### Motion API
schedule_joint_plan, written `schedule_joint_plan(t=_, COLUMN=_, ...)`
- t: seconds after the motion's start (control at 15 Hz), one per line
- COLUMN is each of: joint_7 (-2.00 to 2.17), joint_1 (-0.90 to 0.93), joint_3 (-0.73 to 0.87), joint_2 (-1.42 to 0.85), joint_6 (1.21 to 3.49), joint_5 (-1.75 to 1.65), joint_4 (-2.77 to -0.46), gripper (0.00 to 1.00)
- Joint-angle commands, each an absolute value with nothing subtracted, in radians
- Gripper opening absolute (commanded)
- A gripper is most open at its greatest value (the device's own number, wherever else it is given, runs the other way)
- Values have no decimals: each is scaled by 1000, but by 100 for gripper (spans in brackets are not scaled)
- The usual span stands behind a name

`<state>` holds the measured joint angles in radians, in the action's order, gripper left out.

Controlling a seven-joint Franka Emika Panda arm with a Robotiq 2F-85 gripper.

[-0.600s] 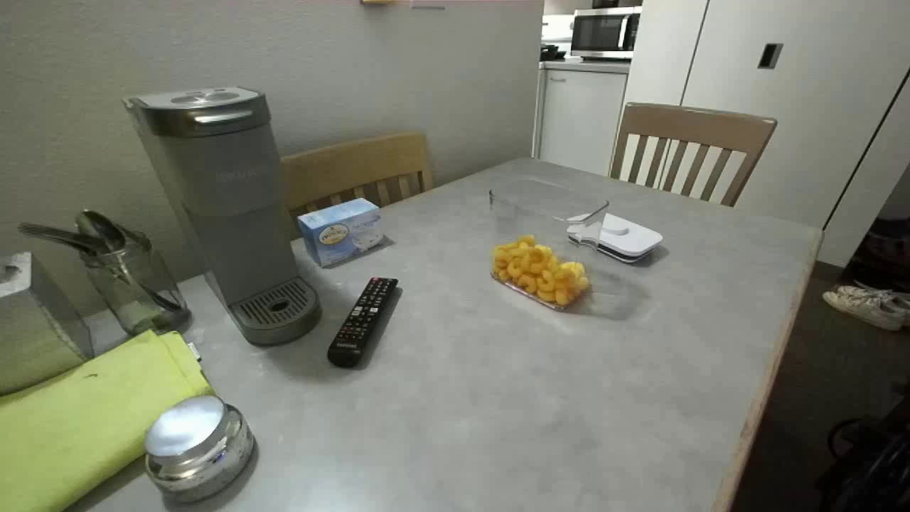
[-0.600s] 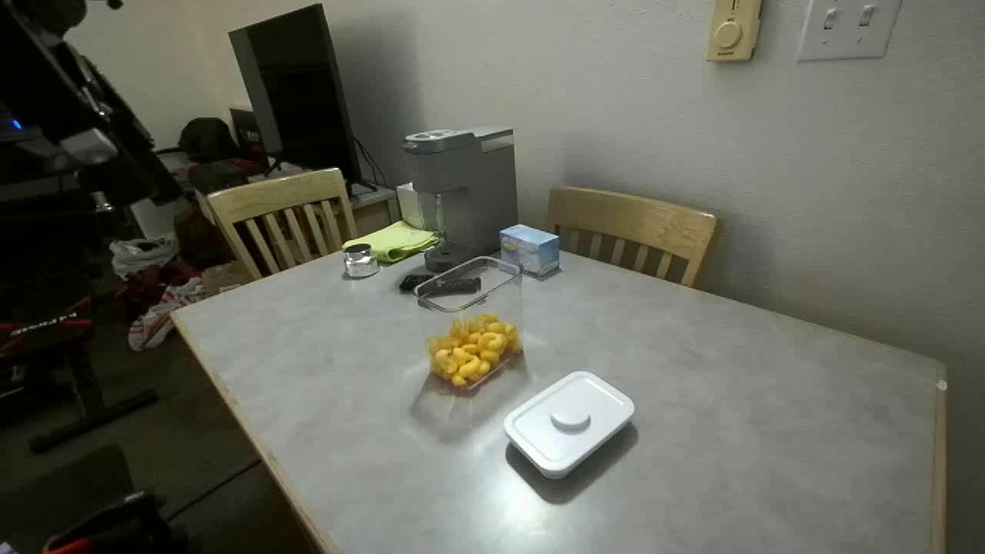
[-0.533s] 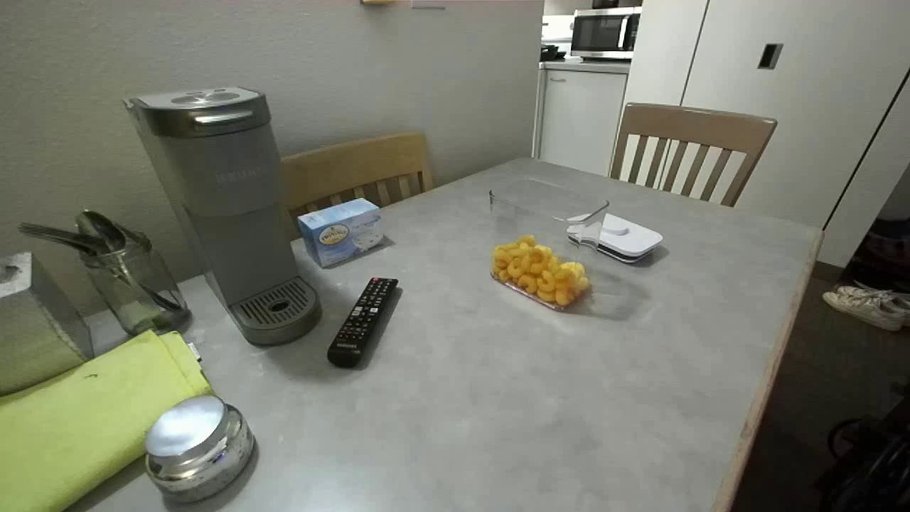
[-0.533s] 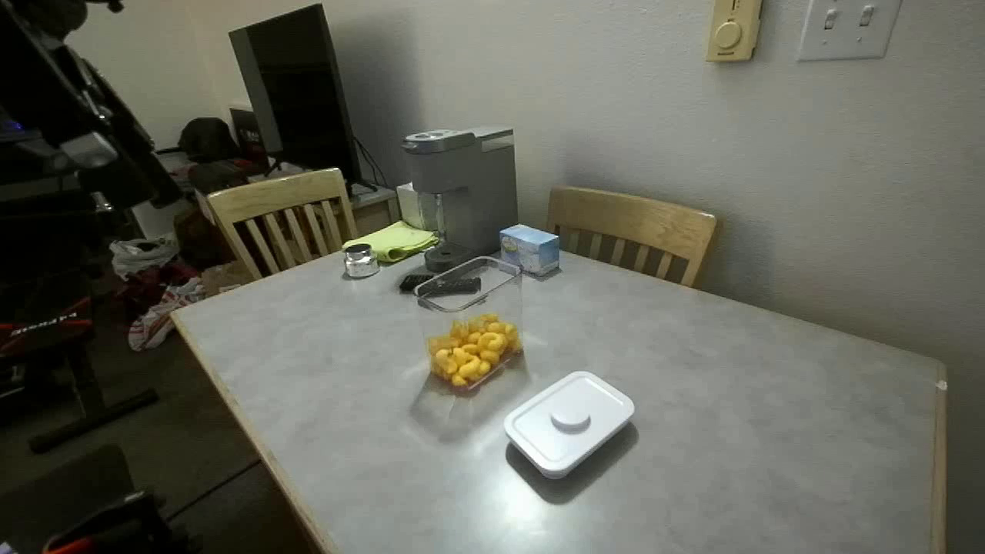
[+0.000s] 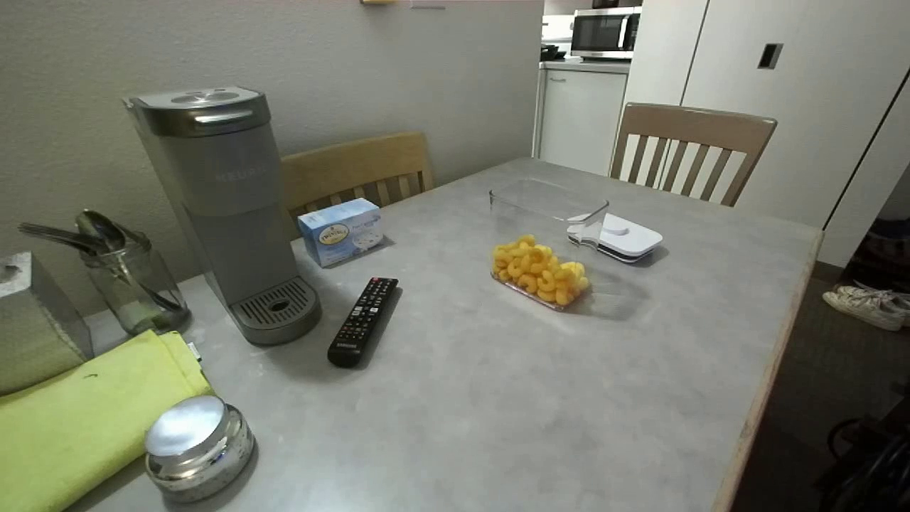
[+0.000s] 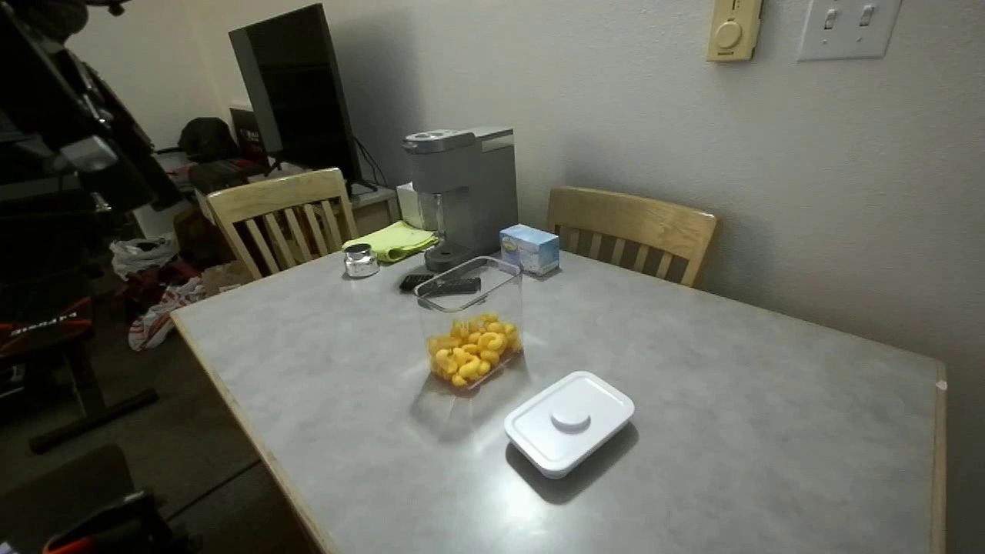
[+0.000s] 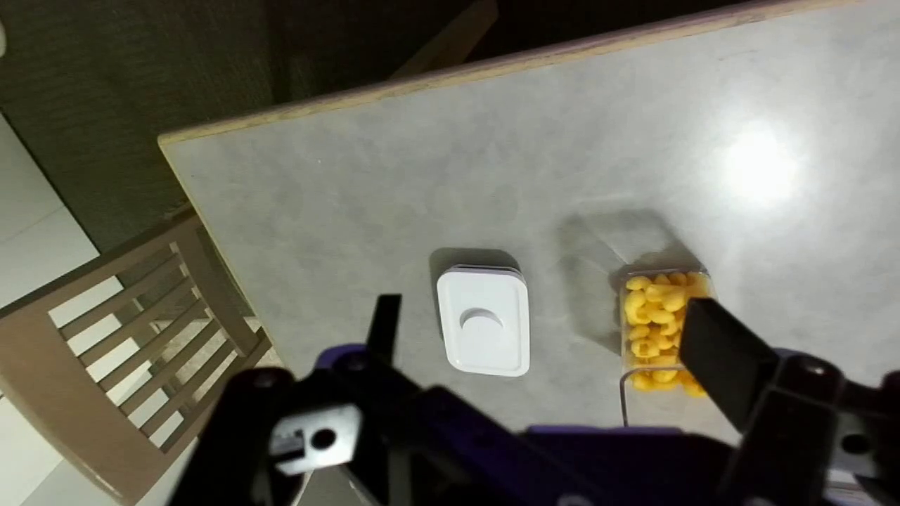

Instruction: Place the white lid on top of the clear food container

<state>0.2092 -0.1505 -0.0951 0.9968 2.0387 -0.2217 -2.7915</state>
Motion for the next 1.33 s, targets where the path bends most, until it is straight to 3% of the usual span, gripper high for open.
schedule_joint_plan(t=0.0, joint_7=213, joint_1=-145, joint_3=-91, joint_2=996, joint_6=2035, joint_5=-226, joint_4=-2789, gripper=100)
schedule_joint_plan(t=0.27, joint_7=237, joint_1=-145, joint_3=-122, joint_2=965, joint_6=2233, joint_5=-254, joint_4=-2782, gripper=100)
schedule_joint_plan(t=0.67, joint_7=293, joint_1=-241, joint_3=-184, joint_2=814, joint_6=2724, joint_5=-315, joint_4=-2787, gripper=100)
schedule_joint_plan(t=1.27, joint_7=256, joint_1=-529, joint_3=-292, joint_2=342, joint_6=3155, joint_5=-348, joint_4=-2615, gripper=100)
